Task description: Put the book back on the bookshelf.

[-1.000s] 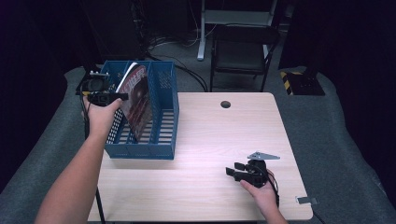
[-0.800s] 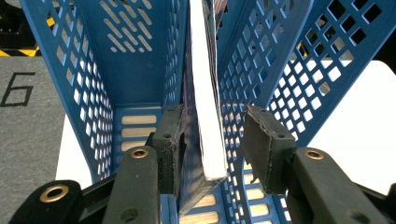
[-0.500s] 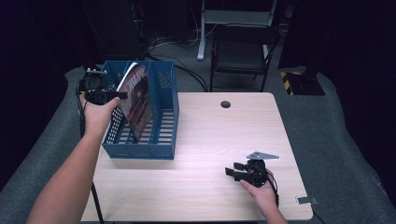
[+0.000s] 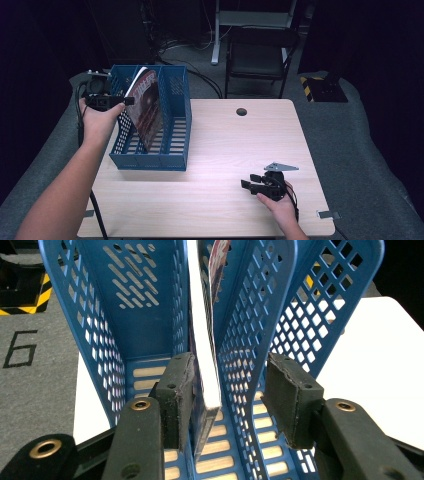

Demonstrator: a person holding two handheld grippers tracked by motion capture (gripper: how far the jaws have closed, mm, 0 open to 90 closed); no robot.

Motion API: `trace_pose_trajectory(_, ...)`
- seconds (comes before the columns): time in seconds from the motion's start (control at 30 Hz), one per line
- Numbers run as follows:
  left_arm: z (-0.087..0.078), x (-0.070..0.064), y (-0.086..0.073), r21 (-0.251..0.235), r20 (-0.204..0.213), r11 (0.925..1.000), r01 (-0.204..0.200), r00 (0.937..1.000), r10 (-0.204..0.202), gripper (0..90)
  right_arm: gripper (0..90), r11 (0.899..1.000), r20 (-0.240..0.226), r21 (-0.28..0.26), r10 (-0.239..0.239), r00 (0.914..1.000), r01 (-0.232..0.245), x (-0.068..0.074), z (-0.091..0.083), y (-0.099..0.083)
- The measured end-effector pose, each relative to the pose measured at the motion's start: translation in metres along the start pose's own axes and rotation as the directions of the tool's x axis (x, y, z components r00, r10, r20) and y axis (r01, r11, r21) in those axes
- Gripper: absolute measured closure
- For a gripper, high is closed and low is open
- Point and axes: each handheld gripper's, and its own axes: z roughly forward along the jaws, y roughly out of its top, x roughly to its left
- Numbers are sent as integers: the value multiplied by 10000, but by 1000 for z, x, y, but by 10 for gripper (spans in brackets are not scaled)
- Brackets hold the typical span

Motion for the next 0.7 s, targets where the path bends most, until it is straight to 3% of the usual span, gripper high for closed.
trace_pose_trajectory(0.37,-16,-5,-2,72,377,9991,-423,9984,420,539,457,10000,-3,-54,-46,10000,46,-1,0,0)
trace_pose_trajectory(0.7,-40,-21,-6,-10,914,9930,-1180,9888,1176,539,457,10000,2,-35,47,10000,-47,-1,0,0)
